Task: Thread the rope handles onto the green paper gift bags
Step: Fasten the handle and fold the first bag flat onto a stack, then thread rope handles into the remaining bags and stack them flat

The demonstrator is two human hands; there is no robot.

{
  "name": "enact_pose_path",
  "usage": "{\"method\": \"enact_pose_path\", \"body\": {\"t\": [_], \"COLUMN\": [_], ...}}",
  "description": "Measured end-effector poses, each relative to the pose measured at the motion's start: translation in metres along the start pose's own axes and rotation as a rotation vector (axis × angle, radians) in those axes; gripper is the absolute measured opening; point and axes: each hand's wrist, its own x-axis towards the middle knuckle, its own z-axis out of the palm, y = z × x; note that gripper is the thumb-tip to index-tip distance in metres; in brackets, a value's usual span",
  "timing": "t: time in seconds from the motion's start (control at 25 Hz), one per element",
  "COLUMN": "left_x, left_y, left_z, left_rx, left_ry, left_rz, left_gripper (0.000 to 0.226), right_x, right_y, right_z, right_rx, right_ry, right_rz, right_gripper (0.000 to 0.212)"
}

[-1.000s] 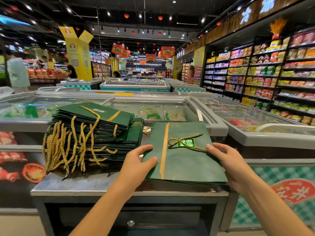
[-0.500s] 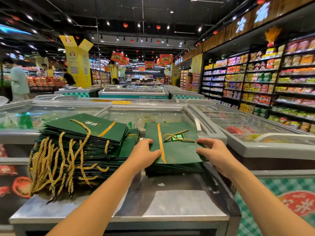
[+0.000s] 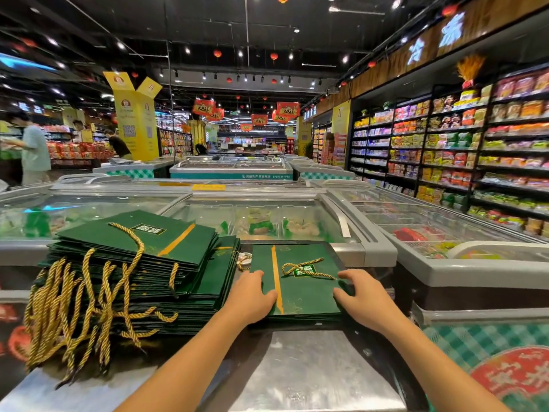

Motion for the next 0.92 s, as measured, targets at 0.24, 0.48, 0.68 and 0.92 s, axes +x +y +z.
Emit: {"method": "enact_pose_path", "body": {"t": [0.24,0.48,0.68,0.92], "left_x": [0.036,0.063,0.067,0.032], "left_y": [0.010,0.000,-0.005,0.017], "left_z": [0.009,0.041,0.051,0.015], "left_rx": [0.156,0.363,0.390,0.276], "left_ry": [0.015,-0.092,-0.082,0.043], "left_rz": [0.126,0.127,0.120,0.144], "left_gripper": [0.062,0.059,0.061,0.042], "right_x": [0.037,0.062,0.068,0.057], "right_y": [-0.014,-0.017,-0.010,-0.016], "right_z": [0.016,0.046,0.056,0.042], "right_rx": [-0.191,-0.466,-0.523,-0.298], "right_ry": [-0.035,-0.252,-0.277,0.008], "right_rz": [-0.083,-0.104,-0.086,-0.200], "right_gripper": [0.069,0.082,0.080,0.072]}}
